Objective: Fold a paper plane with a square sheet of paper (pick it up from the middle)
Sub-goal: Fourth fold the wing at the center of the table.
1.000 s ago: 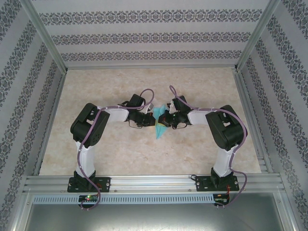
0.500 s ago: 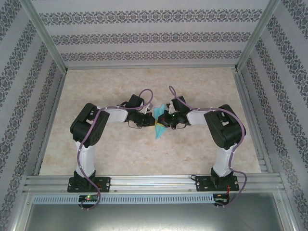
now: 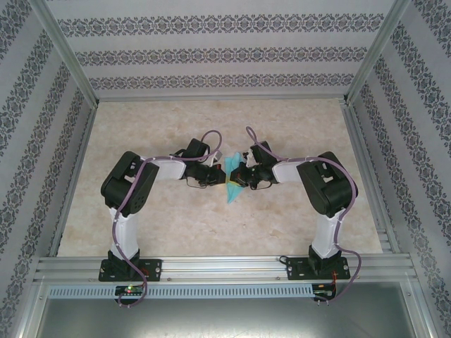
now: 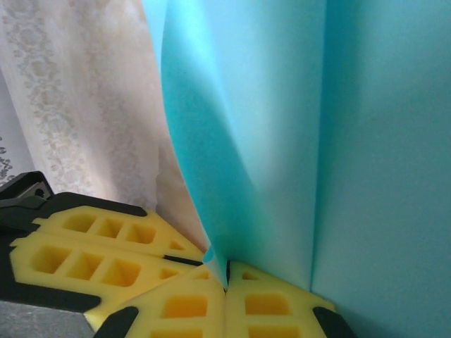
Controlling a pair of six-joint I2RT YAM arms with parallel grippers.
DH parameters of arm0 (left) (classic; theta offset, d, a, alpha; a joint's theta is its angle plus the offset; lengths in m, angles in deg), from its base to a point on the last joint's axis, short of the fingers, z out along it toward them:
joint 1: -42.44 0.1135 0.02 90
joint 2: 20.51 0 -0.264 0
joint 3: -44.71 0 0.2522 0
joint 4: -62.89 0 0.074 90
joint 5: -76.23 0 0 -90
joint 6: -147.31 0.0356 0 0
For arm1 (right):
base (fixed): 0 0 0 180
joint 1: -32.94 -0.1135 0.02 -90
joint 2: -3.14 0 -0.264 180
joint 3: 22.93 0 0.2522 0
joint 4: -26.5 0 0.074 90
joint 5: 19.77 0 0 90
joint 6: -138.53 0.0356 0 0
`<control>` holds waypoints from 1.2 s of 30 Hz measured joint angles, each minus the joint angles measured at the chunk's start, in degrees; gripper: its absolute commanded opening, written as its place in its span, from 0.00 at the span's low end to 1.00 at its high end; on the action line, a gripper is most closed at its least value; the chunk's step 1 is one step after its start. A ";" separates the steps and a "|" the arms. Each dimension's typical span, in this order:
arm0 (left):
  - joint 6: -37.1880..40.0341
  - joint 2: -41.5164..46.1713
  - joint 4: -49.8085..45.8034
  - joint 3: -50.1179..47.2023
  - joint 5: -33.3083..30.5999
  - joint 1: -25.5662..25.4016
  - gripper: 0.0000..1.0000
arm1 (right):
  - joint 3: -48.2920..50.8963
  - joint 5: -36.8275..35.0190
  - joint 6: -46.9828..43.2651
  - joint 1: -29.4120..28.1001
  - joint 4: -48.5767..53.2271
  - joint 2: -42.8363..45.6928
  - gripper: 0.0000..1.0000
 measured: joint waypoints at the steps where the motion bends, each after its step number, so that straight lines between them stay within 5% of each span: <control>1: -0.09 0.50 -0.07 -0.17 -0.26 0.13 0.04 | 0.00 -0.02 -0.09 -0.02 -0.02 0.00 0.04; 10: -0.28 5.16 -0.22 -0.24 -1.66 0.48 0.20 | 0.00 0.07 -0.11 -0.11 -0.22 0.00 0.14; 19: -0.28 5.38 -0.22 -3.52 -2.01 0.44 0.24 | 0.00 2.01 0.31 -0.11 -2.25 0.02 0.28; 36: -1.01 5.40 1.64 -5.90 -1.44 0.33 0.38 | 2.45 1.84 3.10 -0.11 -6.75 0.94 0.31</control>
